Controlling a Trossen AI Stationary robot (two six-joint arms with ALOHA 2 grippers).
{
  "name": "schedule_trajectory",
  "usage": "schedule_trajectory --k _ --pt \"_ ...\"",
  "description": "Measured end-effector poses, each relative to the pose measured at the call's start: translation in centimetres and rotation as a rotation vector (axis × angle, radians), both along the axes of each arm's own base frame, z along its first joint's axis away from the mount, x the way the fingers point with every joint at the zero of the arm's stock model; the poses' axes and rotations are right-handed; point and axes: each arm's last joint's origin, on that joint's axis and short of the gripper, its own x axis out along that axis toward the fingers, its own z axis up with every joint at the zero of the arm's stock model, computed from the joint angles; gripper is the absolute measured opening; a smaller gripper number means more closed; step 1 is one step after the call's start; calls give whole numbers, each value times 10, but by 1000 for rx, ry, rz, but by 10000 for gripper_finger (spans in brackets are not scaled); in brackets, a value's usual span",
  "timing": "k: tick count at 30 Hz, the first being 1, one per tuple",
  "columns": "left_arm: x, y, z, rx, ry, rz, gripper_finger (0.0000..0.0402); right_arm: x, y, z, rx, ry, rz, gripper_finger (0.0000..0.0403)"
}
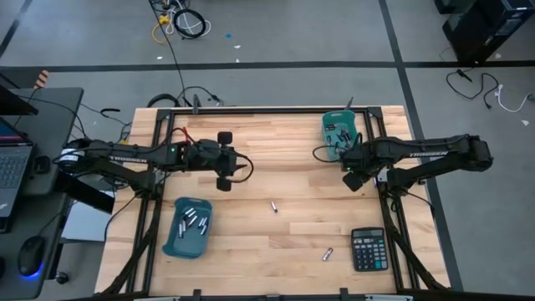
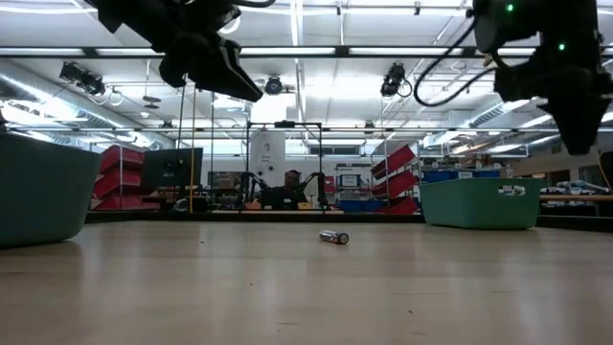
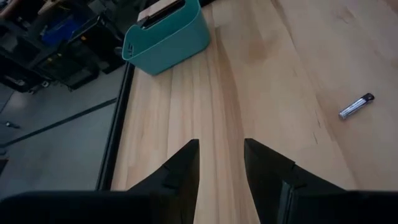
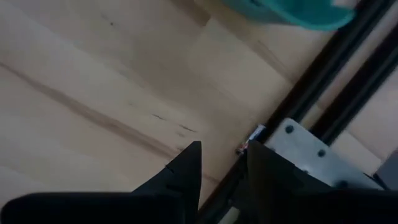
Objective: Sort batteries
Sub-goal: Put the silver battery into the blue bin
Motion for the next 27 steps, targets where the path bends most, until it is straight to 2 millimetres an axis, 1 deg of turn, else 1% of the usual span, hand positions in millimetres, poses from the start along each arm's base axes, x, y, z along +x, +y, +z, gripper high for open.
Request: schedule_trajectory --k 3,5,8,10,11,13,16,18,21,24,27 --pt "0 1 0 14 2 21 125 -4 0 -15 5 30 -12 107" --pt "0 1 0 20 6 31 125 -4 0 -19 11 47 -18 91" --pt "0 1 0 21 7 33 125 -1 1 -20 15 39 -30 50" --pt "-1 1 0 28 8 43 125 0 2 -26 61 40 -59 16" --pt "-1 2 0 37 9 59 125 1 3 -30 93 37 -74 9" --pt "-1 4 0 82 17 117 125 4 5 -39 158 51 -118 9" --pt "-3 7 1 188 43 199 125 12 5 -47 145 115 -152 4" --pt "-4 11 2 233 56 205 125 17 4 -56 147 177 -188 2" --pt "-4 20 5 255 39 230 125 25 2 -70 162 276 -237 2" --pt "-5 31 7 267 27 275 125 30 0 -85 175 384 -228 1" --pt "-7 39 7 266 34 309 125 32 0 -92 127 436 -216 1"
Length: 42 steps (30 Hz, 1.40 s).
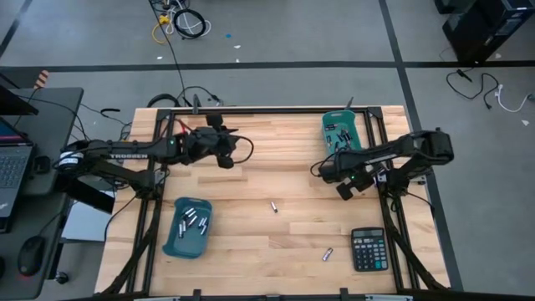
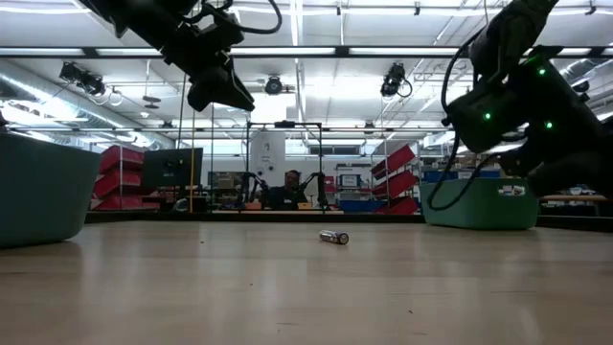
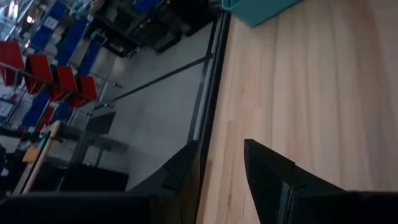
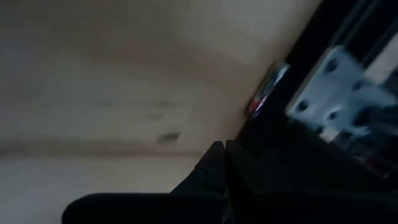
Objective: Sort batteries
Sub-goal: Put the silver battery into the blue bin
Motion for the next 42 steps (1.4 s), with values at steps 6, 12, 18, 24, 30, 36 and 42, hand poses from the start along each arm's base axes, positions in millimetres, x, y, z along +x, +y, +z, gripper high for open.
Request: schedule_trajectory --k 6,12,18,24,30,36,42 --pt "-4 7 -4 -8 48 30 125 0 13 7 -134 -60 8 0" --pt "-9 20 -3 15 58 98 125 -2 15 13 -284 -108 -142 0" --pt "-12 31 3 60 7 223 125 0 32 8 -365 -132 -144 0" --pt "-11 32 5 55 -33 217 125 31 86 7 -301 -691 -22 0" --pt "-2 30 21 37 -245 95 125 56 101 14 -351 -1034 -61 0" --pt "1 30 38 70 -418 36 125 50 86 21 -345 -812 -146 0" --pt "1 30 37 82 -398 31 125 28 76 62 -480 -368 -189 0"
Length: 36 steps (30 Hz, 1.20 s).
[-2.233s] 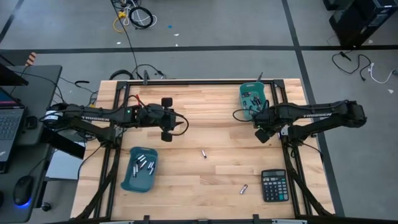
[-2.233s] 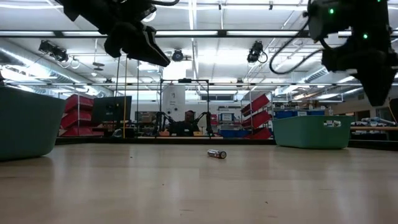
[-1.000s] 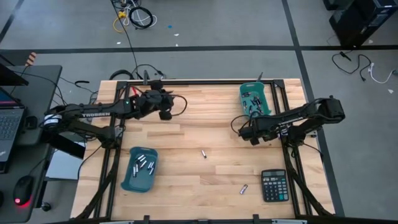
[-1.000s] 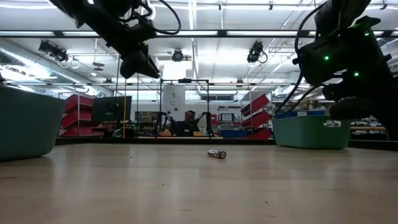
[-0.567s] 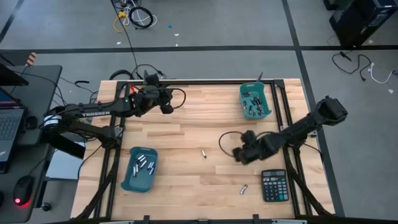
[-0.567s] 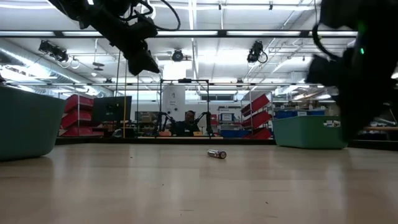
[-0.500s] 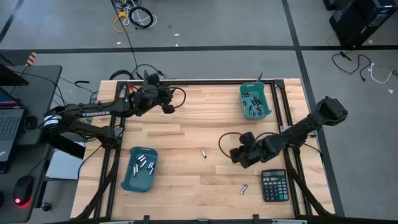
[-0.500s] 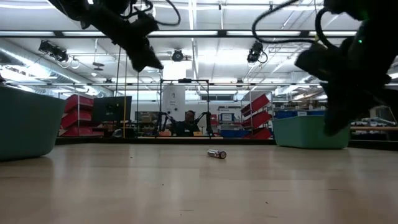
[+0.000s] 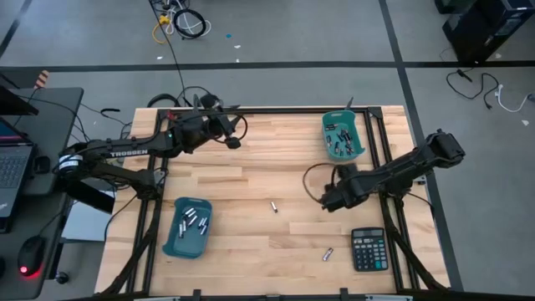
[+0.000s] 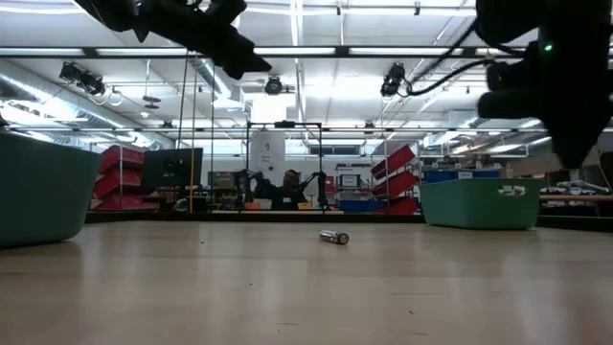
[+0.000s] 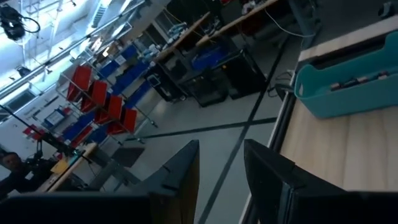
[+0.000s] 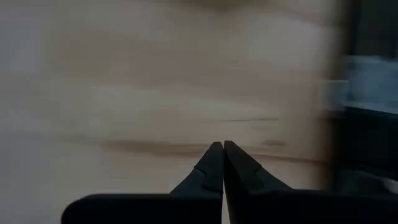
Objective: Sort batteries
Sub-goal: Put the silver battery into the blue bin
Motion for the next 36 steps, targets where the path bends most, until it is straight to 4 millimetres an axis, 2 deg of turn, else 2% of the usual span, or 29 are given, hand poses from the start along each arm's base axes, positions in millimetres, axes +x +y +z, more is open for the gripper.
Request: schedule_trajectory --k 3,7,15,19,23,26,31,34,36 --pt "0 0 -3 -8 25 0 125 -10 -7 6 12 159 -99 0" --pt "0 0 -1 -4 14 0 125 -3 -9 -8 51 138 -207 0" --pt "0 0 4 75 10 7 125 7 -9 -46 -219 291 -458 0" --pt "0 1 5 113 29 18 125 11 -6 -70 -313 384 -510 0" --pt "0 1 5 120 35 28 125 12 -8 -82 -365 452 -527 0" --pt "-1 2 7 158 56 58 125 17 -9 -88 -339 398 -549 0" --pt "-2 2 15 189 -26 71 125 28 -12 -91 -327 215 -602 0" --pt "-2 2 21 207 -87 77 125 28 -16 -88 -374 157 -770 0" --pt "-3 2 23 213 -107 79 125 28 -21 -84 -365 146 -806 0"
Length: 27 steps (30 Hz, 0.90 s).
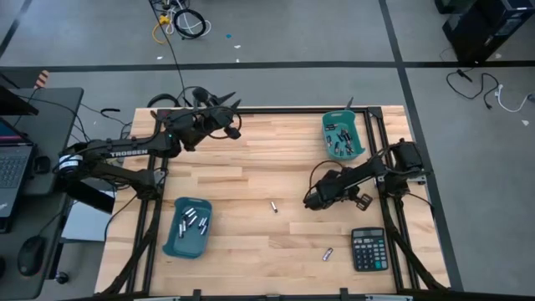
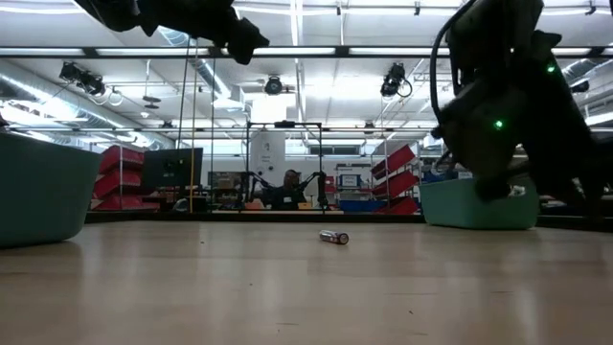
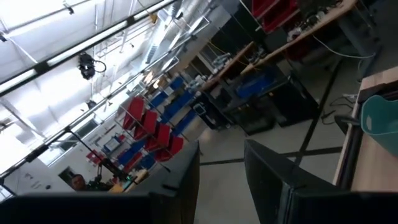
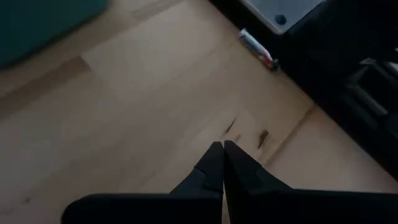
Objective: Sort batteries
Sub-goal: Put the silver battery into the blue bin
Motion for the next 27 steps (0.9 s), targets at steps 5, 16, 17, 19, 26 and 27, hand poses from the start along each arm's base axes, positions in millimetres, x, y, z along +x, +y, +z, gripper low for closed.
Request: schedule_trajectory --k 5,16,17,19,26,27 --pt "0 0 0 7 0 1 125 -9 -17 0 -15 78 -147 0" --pt "-1 0 3 61 23 17 125 -39 -27 0 -27 288 -140 0" --pt "-1 0 3 62 22 17 125 -40 -27 -5 -6 268 -133 0" --pt "-1 0 3 62 21 17 125 -47 -28 -17 10 245 -124 0" --pt "-1 0 5 69 0 18 125 -64 -29 -40 60 167 -93 0" --pt "-1 0 5 69 0 18 125 -64 -29 -39 61 173 -91 0"
